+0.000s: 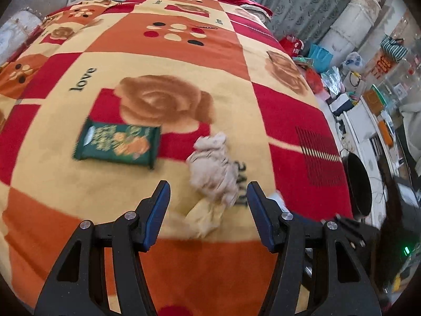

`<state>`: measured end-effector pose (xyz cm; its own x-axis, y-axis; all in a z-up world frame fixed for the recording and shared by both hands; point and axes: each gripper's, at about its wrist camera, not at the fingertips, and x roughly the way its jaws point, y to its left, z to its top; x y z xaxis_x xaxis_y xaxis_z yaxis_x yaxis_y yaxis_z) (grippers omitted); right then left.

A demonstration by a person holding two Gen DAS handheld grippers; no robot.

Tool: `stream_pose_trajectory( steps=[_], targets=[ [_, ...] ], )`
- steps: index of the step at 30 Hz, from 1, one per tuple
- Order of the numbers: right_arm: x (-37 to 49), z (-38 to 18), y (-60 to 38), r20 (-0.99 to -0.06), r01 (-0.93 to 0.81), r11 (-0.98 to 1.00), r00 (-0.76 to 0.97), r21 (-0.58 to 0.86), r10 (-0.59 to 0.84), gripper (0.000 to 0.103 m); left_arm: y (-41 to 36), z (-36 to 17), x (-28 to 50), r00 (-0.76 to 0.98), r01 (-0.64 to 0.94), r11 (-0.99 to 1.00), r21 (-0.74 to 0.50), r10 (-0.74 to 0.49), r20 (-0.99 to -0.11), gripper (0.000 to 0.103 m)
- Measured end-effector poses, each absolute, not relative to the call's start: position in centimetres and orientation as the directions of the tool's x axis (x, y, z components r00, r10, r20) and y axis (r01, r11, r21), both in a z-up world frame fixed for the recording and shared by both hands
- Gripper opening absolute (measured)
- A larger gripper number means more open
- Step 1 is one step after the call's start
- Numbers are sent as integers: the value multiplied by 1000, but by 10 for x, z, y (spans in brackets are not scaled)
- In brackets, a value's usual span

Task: Collect trash
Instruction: 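Grasp the beige crumpled tissue with the left tool while the right tool grasps the white snack wrapper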

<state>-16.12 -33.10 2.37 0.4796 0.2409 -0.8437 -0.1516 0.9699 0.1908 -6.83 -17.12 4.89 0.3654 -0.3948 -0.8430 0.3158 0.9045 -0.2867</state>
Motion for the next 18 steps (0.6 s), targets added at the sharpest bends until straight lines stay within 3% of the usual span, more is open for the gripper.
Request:
stream_pose_trajectory(
  steps=[3, 4, 5, 6, 18],
  targets=[
    [-166, 27, -350, -835, -114, 969, 491, 221, 249, 19, -189, 41, -53, 365, 306, 912, -272, -376, -851, 58],
    [-168, 28, -356, -834, -106, 970, 495, 220, 243, 18, -193, 40, -50, 363, 310, 913, -267, -373, -854, 52],
    [-169, 30, -360, -833, -100, 972, 501, 212, 233, 18, -198, 38, -48, 356, 317, 911, -264, -372, -857, 29],
    [-172, 31, -365, -832, -94, 975, 508, 203, 222, 18, -203, 35, -44, 337, 324, 909, -261, -369, -866, 21],
    [-200, 54, -409, -783, -19, 967, 583, 254, 218, 18, -224, 79, -73, 371, 383, 875, -297, -440, -818, 20]
  ],
)
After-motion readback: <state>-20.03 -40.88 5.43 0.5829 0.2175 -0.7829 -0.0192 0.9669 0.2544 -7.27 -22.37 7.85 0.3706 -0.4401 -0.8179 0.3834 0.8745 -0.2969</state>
